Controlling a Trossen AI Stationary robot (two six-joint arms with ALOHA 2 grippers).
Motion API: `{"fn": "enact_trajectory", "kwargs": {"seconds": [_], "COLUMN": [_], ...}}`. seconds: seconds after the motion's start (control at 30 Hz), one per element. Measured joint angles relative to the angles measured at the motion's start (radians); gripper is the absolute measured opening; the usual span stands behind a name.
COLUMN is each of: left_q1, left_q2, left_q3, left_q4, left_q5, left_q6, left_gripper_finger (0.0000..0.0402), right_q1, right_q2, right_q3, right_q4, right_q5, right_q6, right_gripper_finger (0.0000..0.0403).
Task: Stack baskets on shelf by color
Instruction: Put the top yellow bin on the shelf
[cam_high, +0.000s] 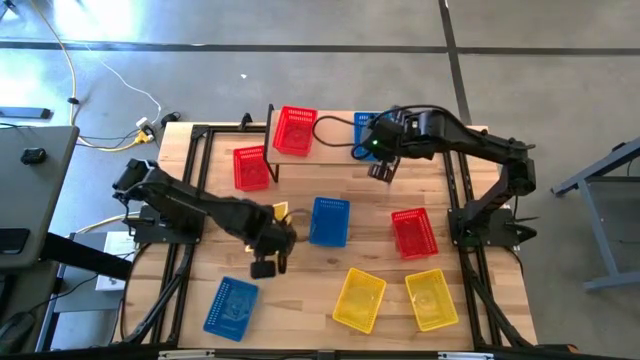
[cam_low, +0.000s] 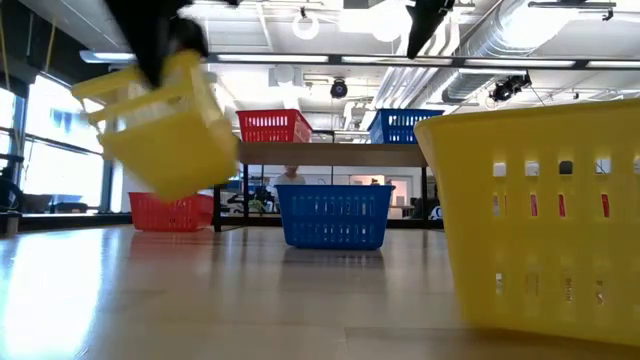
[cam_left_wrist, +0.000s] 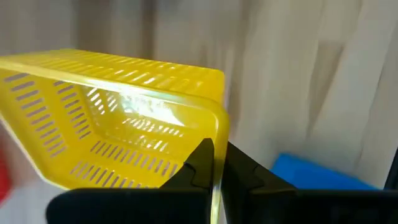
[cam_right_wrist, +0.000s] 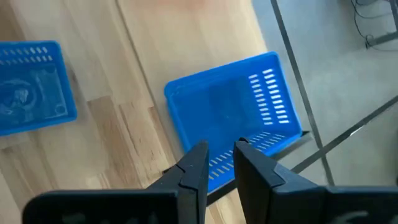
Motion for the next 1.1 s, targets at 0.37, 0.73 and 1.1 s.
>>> {"fn": "enact_trajectory", "kwargs": {"seconds": [0.37, 0.73, 1.1], "left_q1": [0.161, 0.294, 0.431], "left_q2": [-0.009, -0.009, -0.008], "left_q3": [0.218, 0.325, 0.327], "left_q4": [0.006, 0.134, 0.378], "left_q5": [-0.064, -0.084, -0.074], "left_q6": [0.185, 0.439, 0.6], "left_gripper_finger": [0.0001, 0.0001, 0.0001], "right_q1": [-0.038, -0.039, -0.063], "right_q2": [-0.026, -0.026, -0.026], "right_q3": [0.0, 0.0, 0.0], "right_q4": [-0.012, -0.013, -0.016], "right_q5": [0.0, 0.028, 0.066], "right_q6": [0.091, 0.198, 0.312], "right_gripper_finger": [0.0062, 0.0062, 0.0062]}}
